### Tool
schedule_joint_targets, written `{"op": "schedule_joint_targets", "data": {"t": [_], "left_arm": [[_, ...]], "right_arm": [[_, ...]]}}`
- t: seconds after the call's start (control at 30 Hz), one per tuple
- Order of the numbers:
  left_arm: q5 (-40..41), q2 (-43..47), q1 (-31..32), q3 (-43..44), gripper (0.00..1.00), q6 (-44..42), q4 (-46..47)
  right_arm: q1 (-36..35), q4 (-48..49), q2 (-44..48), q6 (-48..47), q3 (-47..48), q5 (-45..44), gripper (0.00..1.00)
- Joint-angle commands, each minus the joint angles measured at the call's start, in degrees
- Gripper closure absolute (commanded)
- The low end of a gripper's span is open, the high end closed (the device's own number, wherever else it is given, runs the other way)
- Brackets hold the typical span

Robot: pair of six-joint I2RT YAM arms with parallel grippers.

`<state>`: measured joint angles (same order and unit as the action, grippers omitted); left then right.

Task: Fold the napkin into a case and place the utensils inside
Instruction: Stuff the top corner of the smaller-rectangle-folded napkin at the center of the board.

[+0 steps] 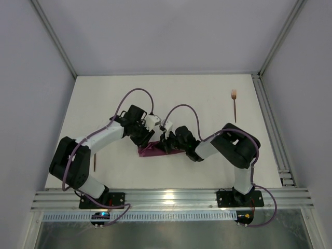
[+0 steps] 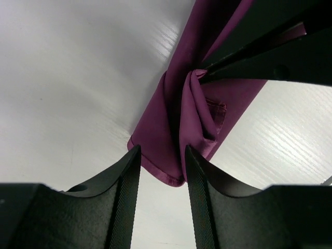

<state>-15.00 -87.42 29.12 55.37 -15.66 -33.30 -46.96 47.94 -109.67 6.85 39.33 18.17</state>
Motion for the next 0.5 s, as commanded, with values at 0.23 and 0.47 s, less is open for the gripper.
{"op": "schedule_joint_targets", "data": {"t": [0.23, 0.47], "left_arm": [[2.61, -6.62, 0.85, 0.61, 0.62, -3.76, 3.94], [4.72, -5.84, 0.76, -1.58, 0.65, -4.73, 3.33]], "right_arm": [[-0.24, -4.00, -2.13, 0.27, -1.19, 0.28, 0.96], [-0.15, -4.26, -2.22, 0.00, -1.36, 0.28, 0.96]]}}
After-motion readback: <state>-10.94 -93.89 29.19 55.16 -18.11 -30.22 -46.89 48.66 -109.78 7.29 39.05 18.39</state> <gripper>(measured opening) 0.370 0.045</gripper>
